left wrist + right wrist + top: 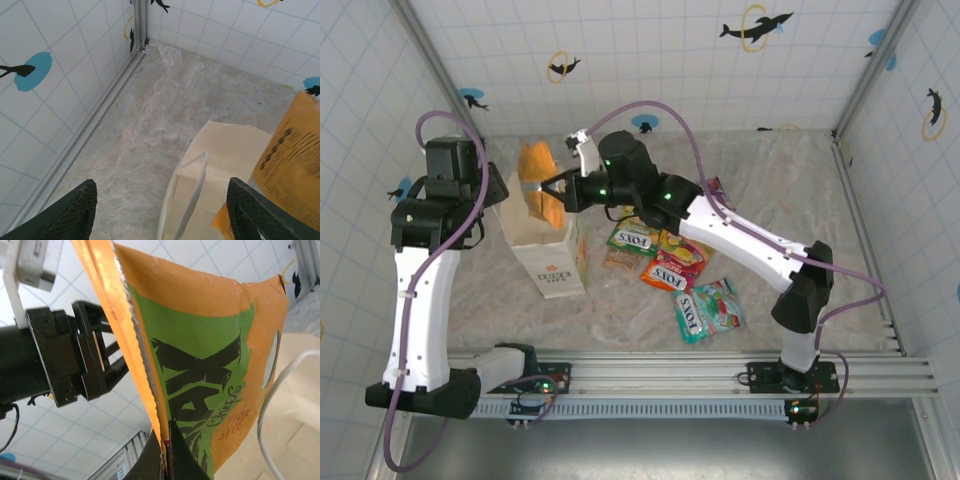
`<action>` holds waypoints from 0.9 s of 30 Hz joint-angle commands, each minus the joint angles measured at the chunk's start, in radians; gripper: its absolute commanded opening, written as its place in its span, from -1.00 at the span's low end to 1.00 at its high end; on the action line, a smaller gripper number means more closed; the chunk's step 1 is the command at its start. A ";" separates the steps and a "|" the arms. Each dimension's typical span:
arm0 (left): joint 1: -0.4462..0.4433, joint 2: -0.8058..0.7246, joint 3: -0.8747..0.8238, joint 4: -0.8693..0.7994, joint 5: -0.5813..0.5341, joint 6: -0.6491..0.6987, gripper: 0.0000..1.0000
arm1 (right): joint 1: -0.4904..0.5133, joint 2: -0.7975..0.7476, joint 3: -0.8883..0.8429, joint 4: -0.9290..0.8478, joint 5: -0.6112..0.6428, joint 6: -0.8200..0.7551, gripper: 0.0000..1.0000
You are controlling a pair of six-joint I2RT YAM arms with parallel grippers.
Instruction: Place the snacks into the paper bag
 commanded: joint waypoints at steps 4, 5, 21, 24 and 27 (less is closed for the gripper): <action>0.005 -0.012 -0.035 0.016 -0.003 0.017 0.39 | 0.008 0.056 0.089 -0.047 -0.057 0.049 -1.00; 0.004 -0.014 -0.037 0.016 -0.002 0.017 0.39 | 0.008 0.067 0.102 -0.053 -0.064 0.055 -1.00; 0.005 -0.010 -0.083 0.047 0.048 0.017 0.35 | 0.009 0.120 0.145 -0.059 -0.071 0.057 -0.28; 0.004 -0.011 -0.086 0.051 0.052 0.021 0.33 | 0.009 0.106 0.146 -0.052 -0.059 0.036 -0.27; 0.006 -0.012 -0.087 0.053 0.057 0.019 0.31 | 0.010 0.077 0.142 -0.050 -0.041 -0.006 -0.26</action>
